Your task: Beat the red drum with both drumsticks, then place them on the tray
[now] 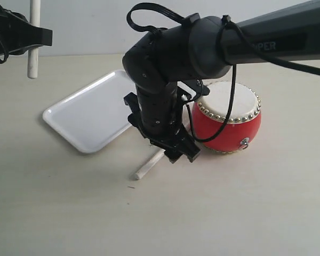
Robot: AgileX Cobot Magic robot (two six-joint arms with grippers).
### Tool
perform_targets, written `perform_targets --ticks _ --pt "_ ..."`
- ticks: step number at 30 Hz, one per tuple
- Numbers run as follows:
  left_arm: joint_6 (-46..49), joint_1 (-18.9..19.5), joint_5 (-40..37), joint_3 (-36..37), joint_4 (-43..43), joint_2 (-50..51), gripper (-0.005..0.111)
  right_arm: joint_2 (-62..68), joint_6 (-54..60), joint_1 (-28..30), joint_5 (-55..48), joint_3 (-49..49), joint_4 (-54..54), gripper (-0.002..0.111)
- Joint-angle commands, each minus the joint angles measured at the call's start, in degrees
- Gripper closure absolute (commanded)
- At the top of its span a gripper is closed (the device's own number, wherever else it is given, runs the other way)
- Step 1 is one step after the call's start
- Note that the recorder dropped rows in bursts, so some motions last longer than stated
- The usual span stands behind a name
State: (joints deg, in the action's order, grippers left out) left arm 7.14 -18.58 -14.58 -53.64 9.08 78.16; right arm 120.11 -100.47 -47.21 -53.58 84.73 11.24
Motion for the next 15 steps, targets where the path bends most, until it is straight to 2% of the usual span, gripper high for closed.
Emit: perform_targets --ticks 1,15 --pt "0.3 -0.4 0.8 0.2 0.2 -0.5 0.107 0.9 0.6 0.3 2.1 0.3 -0.7 0.036" --pt "0.5 -0.4 0.4 0.2 0.2 -0.5 0.107 4.4 0.4 0.3 2.5 0.3 -0.8 0.036"
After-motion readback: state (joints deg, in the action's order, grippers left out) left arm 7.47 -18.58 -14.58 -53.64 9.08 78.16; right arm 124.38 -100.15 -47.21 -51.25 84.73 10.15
